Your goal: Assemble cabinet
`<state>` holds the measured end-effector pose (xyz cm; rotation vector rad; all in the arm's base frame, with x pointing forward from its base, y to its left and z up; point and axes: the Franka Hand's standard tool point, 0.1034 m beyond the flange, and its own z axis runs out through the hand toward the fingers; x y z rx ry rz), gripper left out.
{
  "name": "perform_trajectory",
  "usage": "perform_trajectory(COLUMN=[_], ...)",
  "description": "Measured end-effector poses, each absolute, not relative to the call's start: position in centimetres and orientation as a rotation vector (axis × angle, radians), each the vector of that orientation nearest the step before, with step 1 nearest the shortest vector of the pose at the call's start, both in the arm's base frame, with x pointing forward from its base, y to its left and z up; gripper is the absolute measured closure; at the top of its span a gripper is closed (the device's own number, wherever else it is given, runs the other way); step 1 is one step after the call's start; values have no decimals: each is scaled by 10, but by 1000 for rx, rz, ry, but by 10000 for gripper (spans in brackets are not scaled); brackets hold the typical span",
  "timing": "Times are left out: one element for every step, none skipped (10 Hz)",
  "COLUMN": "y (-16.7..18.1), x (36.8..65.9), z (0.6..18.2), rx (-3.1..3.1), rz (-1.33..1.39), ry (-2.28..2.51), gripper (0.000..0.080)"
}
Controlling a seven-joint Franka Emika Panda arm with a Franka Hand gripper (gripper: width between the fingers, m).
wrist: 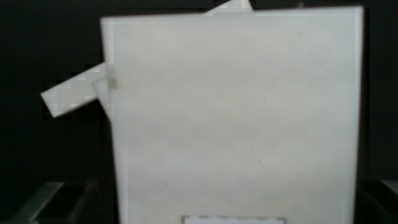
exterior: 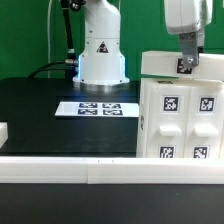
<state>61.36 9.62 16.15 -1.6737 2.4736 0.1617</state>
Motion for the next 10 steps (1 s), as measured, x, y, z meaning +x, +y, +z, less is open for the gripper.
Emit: perform_trajectory(y=[97, 97, 98, 99, 99, 100, 100, 101, 105, 107], x=[614, 614, 613, 614, 615, 615, 615, 613, 613, 617], z=[162, 167, 175, 183, 186, 184, 184, 183, 182, 185], rx=[-1692, -1708, -1712, -1714, -1710, -1735, -1769, -1811, -1920, -2117], rz=[162, 163, 165, 164, 168, 166, 163, 173, 195, 160], ry=[2458, 2434, 2411, 2390, 2381, 2365, 2339, 2324, 2273, 2088], gripper=[31, 31, 8, 2, 2, 2, 2, 2, 2, 2])
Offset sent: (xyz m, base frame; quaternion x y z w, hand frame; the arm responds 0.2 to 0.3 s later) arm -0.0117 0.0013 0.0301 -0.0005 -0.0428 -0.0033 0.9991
